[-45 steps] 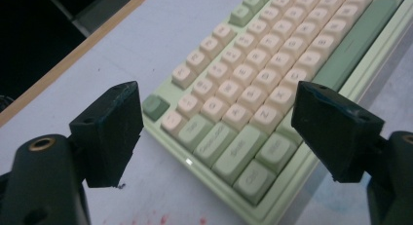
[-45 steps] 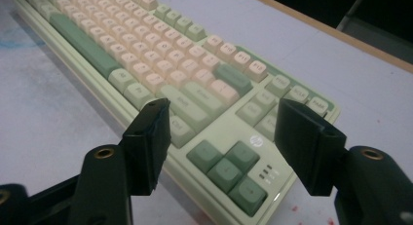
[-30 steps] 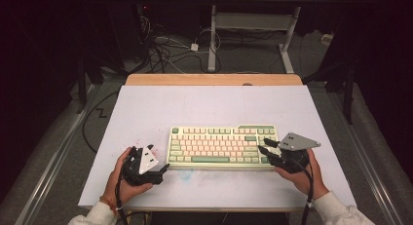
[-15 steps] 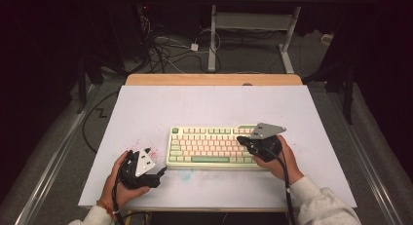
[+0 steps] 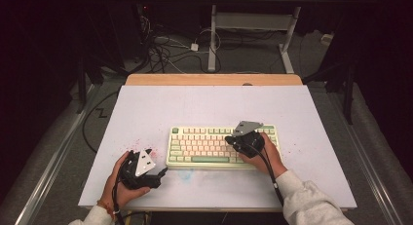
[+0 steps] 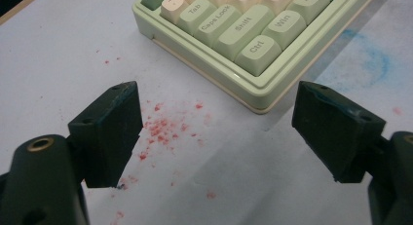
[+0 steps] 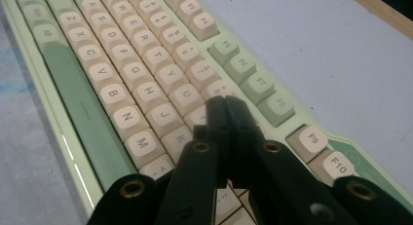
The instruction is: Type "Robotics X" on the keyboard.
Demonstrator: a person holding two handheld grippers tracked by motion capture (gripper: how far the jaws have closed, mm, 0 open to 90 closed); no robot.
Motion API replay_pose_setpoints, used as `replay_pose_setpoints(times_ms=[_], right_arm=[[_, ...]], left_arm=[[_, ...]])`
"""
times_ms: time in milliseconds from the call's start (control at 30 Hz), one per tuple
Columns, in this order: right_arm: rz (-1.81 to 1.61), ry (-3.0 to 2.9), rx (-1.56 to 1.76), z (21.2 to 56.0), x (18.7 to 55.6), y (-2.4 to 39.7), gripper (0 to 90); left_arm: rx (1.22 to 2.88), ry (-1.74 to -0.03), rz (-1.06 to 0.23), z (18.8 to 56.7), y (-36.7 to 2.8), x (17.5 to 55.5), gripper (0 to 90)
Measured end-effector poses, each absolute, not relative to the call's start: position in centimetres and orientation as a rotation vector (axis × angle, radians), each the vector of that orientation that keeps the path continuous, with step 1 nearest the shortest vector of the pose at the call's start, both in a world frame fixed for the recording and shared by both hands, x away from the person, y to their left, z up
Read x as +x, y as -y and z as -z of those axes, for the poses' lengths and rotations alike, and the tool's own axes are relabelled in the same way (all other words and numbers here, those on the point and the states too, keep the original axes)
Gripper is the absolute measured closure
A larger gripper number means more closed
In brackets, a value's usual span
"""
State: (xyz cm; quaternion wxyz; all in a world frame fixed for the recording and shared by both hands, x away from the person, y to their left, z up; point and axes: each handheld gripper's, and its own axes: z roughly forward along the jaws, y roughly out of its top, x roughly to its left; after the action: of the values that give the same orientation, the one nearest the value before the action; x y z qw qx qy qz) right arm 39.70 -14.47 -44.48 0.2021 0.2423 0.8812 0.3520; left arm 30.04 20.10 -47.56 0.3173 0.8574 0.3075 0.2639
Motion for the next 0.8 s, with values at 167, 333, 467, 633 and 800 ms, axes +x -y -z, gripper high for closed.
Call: replay_pose_setpoints(times_ms=[167,333,467,633,800], right_arm=[[-0.967,-2.464,0.692,44.9,40.1,14.3,90.0],[-0.969,-2.466,0.695,45.1,40.1,14.2,90.0],[-0.955,-2.466,0.690,45.3,40.1,14.1,90.0],[-0.932,-2.475,0.693,45.6,40.1,13.9,90.0],[-0.957,-2.463,0.688,45.1,39.8,14.2,90.0]], left_arm=[[2.259,-0.806,-0.690,47.6,-20.0,30.0,17.5],[2.261,-0.803,-0.691,47.6,-20.0,30.0,17.5],[2.266,-0.802,-0.683,47.7,-20.0,30.1,17.5],[2.261,-0.798,-0.665,47.7,-19.9,30.1,17.5],[2.262,-0.800,-0.666,47.7,-20.0,30.1,17.5]])
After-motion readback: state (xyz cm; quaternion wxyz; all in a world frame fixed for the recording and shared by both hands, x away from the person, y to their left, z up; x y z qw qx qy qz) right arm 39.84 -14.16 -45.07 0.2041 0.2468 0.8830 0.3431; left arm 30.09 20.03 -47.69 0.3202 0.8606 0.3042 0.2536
